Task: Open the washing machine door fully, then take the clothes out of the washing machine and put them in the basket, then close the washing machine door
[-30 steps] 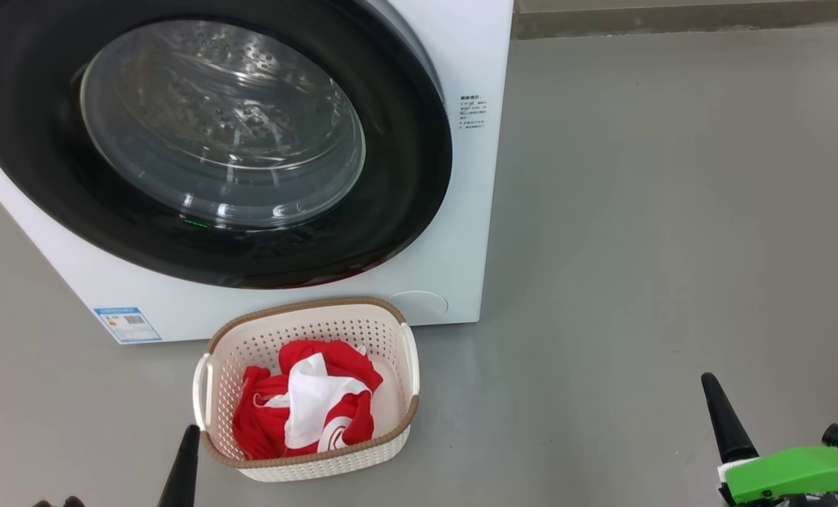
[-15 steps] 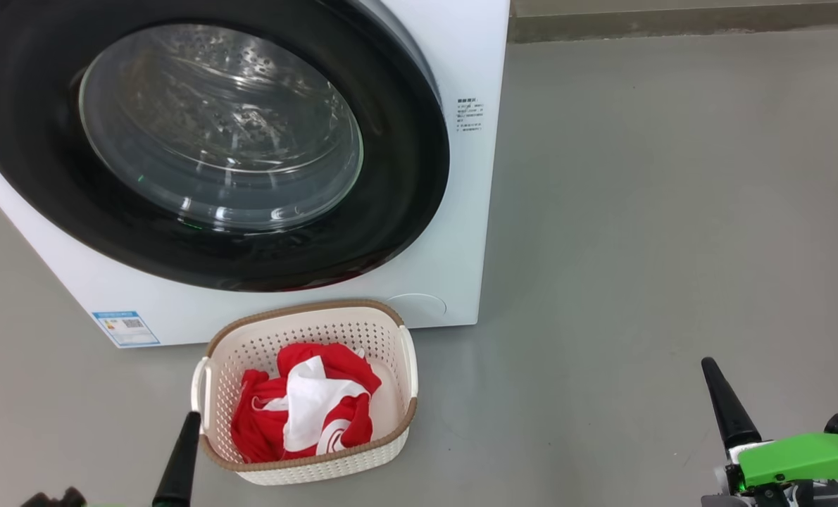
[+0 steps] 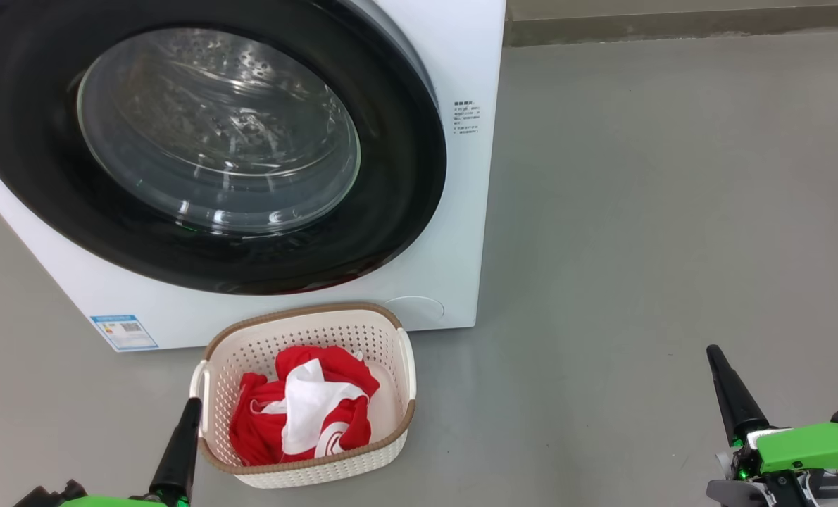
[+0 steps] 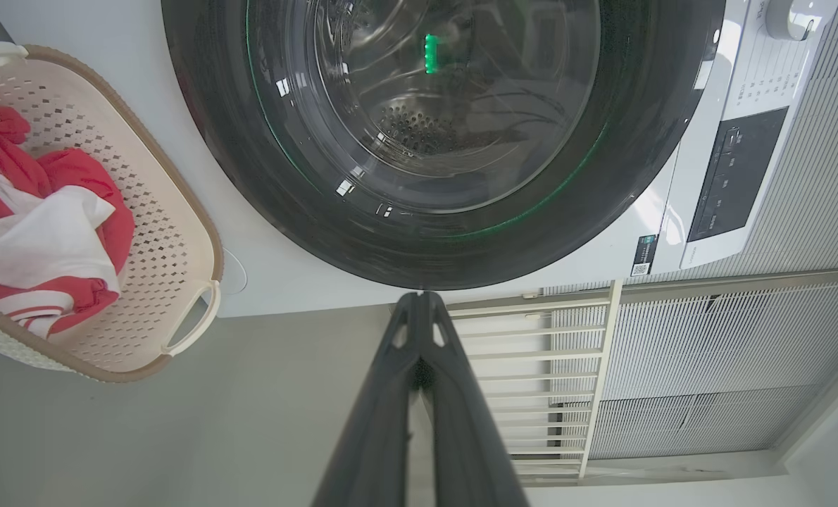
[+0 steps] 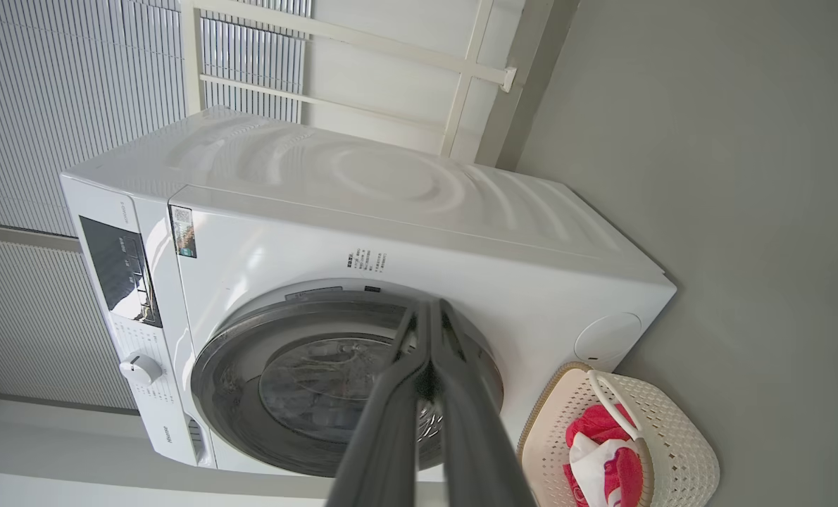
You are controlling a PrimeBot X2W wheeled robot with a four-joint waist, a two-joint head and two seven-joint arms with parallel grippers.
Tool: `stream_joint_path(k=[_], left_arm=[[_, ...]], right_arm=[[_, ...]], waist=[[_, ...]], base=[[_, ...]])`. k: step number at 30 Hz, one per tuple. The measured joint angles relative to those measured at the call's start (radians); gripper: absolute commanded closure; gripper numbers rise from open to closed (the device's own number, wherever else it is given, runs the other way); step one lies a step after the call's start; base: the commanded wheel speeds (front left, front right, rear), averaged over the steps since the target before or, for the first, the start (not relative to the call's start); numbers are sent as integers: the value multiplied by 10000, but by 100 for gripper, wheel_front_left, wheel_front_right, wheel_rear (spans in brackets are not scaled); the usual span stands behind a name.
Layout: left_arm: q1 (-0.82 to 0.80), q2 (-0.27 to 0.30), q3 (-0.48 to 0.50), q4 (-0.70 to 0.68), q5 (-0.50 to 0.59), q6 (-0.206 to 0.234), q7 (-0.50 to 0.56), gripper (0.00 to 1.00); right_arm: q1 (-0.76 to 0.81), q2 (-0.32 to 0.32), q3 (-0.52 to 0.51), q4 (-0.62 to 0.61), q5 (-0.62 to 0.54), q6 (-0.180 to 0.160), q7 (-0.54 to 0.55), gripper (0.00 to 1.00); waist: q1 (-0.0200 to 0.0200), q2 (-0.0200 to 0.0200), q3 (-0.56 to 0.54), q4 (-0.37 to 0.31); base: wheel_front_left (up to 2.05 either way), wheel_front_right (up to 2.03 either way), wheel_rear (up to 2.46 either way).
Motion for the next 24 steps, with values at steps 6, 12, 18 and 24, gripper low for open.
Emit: stream_joint_path(k=[6, 12, 18, 24], left_arm=[[-61, -4, 33, 8, -596, 0, 178, 100], [-198, -10, 67, 19, -1106, 0, 311, 100], [-198, -13, 75, 21, -1106, 0, 337, 100], [-198, -19, 82, 21, -1106, 0, 337, 100]], right_arm=[[-159, -6, -31, -31, 593, 0, 176, 100], [-256, -12, -63, -40, 1085, 0, 336, 100], [-312, -13, -71, -52, 1103, 0, 336, 100], [-312, -13, -79, -52, 1103, 0, 336, 100]], waist=[[0, 0, -25, -20], [0, 0, -43, -34], [0, 0, -43, -34], [0, 0, -43, -34]], base=[[0, 0, 0], [0, 0, 0], [0, 0, 0], [0, 0, 0]])
